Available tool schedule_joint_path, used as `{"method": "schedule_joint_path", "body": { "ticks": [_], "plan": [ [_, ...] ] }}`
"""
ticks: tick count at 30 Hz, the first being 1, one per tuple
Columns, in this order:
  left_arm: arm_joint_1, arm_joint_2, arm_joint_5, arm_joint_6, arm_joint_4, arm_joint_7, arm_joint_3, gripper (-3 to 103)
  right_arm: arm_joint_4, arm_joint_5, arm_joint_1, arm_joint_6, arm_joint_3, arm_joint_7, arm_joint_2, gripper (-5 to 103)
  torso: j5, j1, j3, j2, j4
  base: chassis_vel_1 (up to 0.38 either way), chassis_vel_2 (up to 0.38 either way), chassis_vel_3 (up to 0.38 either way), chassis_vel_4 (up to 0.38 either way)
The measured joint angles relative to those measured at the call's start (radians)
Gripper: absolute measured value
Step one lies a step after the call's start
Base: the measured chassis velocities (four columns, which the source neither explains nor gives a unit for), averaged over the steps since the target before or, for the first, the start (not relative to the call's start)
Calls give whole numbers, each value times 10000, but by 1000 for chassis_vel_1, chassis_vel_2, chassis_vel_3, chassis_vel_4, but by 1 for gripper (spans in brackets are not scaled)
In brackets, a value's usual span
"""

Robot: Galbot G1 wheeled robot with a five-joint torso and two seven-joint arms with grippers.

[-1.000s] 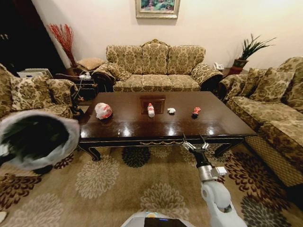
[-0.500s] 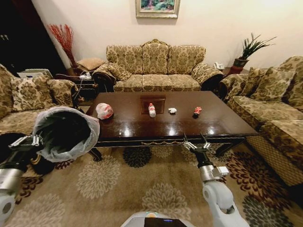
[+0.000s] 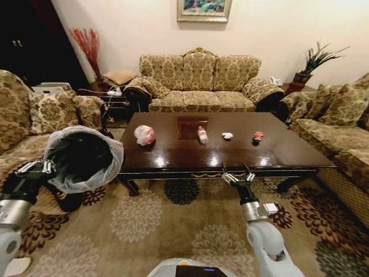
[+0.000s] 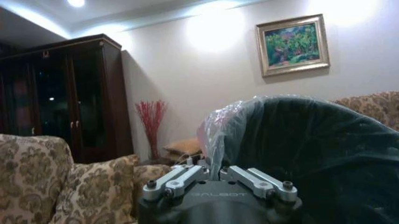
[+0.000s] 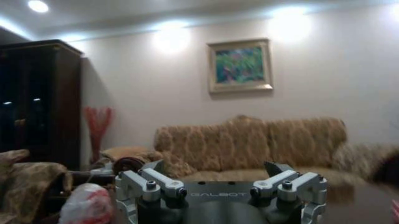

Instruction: Move to the front of the table and place the trash on the table into the trash bin.

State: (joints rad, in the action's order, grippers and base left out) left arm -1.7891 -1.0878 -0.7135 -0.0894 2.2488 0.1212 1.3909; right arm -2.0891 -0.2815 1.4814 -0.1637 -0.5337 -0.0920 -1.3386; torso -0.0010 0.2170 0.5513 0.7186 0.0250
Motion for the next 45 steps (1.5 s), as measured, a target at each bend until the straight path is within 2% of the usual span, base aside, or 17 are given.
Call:
{"method": "schedule_joint_path", "body": {
  "ticks": [3,4,7,13,19,25,29,34,43,45],
  "plan": [
    [43,-96,101,81,66,-113,-270,3,102,-18,-33,-137,-1,-404,17,100,6,0,2,-1,1,55,16,-12,-44],
    [101,-107,132,119,124,-167,-332,3,199,-67,-75,-154,3,-661,46,100,22,0,2,-1,-2,-60,-23,52,26],
    [120,-43,109,151,200,-192,-330,3,275,-121,-141,-177,59,-777,106,100,25,-1,2,-1,-6,-74,-50,48,29],
    [158,-76,113,151,313,-196,-419,3,273,-222,-183,-176,170,-796,117,100,5,-1,1,-1,-2,-50,-10,49,-19],
    [272,-174,223,151,314,-199,-700,3,277,-233,-143,-216,196,-854,12,100,8,-3,0,0,-1,-65,126,86,-101],
    [321,98,207,110,314,-191,-807,3,279,-346,-172,-286,249,-918,-29,100,11,-1,1,0,-3,-197,194,205,-199],
    [326,193,143,95,314,-174,-778,3,279,-467,-178,-471,297,-955,-104,100,13,5,4,-2,-4,-288,259,261,-256],
    [393,371,-92,95,250,-147,-544,3,343,-623,-148,-646,140,-1802,-219,100,6,16,9,-6,-5,-188,183,173,-178],
    [403,918,-582,96,82,-163,73,3,376,-700,-255,-693,225,-1814,-286,100,16,-15,-6,5,0,32,-4,-34,1],
    [373,1008,-632,95,48,-153,142,3,407,-697,-292,-693,245,-1825,-322,100,7,-11,-2,4,0,121,32,-103,-5]
  ]
}}
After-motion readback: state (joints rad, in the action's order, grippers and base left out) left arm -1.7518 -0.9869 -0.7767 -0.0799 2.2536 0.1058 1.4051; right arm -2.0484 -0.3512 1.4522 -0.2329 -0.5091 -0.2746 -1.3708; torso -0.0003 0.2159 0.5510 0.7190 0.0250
